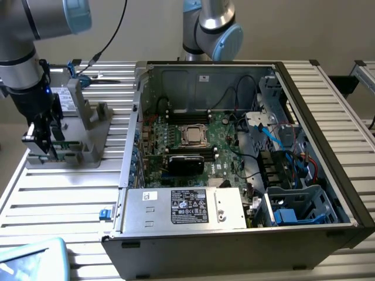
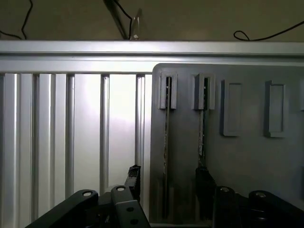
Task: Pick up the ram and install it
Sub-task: 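Pick up the ram and move it above insertion slot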
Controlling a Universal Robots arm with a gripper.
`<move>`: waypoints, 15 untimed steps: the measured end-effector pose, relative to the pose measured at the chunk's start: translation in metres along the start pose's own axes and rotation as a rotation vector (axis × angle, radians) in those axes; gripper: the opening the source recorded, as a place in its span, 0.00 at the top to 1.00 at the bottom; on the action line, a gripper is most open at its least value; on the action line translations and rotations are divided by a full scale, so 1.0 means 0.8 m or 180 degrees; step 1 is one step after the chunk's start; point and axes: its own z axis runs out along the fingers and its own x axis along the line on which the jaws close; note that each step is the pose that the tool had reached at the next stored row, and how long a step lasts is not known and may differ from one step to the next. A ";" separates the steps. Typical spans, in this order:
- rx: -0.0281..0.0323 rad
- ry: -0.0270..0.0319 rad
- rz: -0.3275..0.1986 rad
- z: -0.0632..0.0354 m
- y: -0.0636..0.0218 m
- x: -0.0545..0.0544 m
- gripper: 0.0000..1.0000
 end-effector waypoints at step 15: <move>0.0000 0.0000 0.0000 0.007 0.000 -0.001 0.41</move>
